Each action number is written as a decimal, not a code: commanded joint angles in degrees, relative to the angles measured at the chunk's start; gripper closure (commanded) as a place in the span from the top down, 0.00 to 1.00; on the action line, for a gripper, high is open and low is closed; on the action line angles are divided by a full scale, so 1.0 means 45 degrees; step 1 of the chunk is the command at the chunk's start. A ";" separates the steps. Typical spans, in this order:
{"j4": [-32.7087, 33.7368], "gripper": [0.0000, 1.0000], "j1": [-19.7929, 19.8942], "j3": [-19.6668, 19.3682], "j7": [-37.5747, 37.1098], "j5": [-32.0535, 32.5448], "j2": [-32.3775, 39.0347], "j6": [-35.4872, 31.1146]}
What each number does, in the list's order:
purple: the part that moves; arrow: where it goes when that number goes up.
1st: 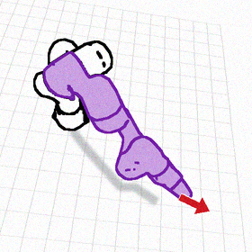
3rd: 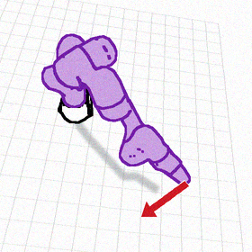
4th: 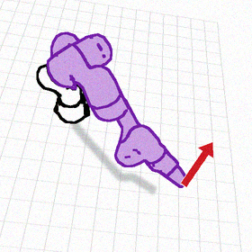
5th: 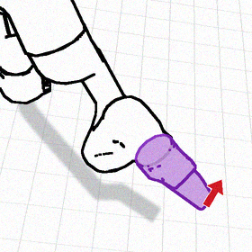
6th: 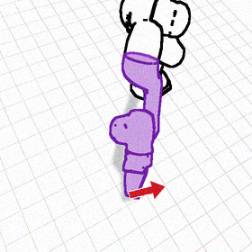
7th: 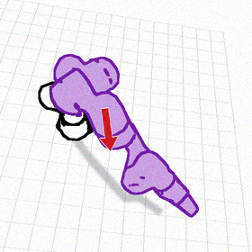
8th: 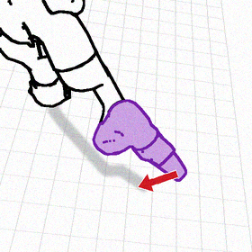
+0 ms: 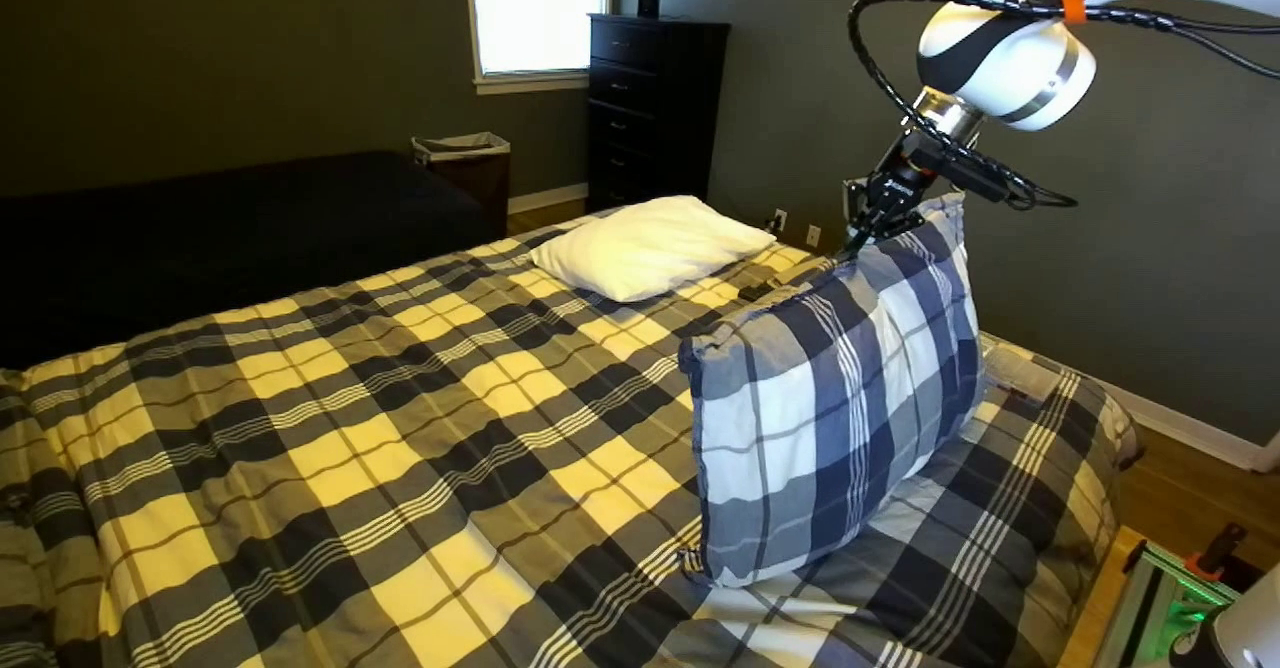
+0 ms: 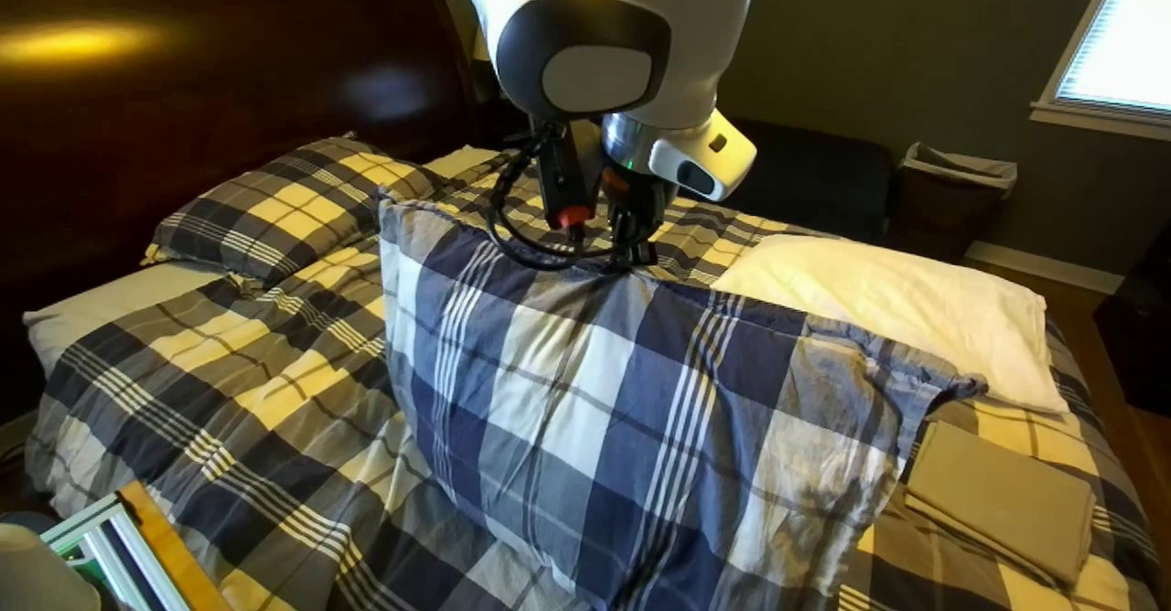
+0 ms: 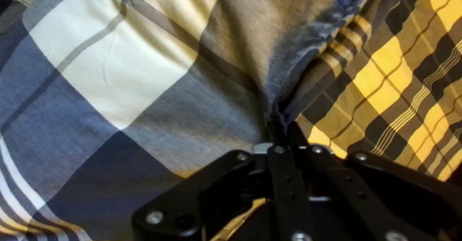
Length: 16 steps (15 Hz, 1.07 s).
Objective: Flip the pillow
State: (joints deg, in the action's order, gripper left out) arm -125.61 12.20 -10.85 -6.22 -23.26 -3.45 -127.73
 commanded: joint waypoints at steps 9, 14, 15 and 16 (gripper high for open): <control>0.1266 0.84 -0.0147 -0.0026 -0.0167 0.0259 0.0628 -0.0206; 0.0873 1.00 -0.0135 0.0004 -0.0215 0.3469 -0.0390 0.0368; 0.0719 1.00 -0.0112 0.0028 -0.0361 0.4318 -0.0689 0.0624; 0.0667 1.00 -0.0097 0.0068 -0.0447 0.5028 -0.0949 0.0859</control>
State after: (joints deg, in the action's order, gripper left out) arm -120.22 11.71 -10.81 -6.51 -8.77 -3.16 -127.10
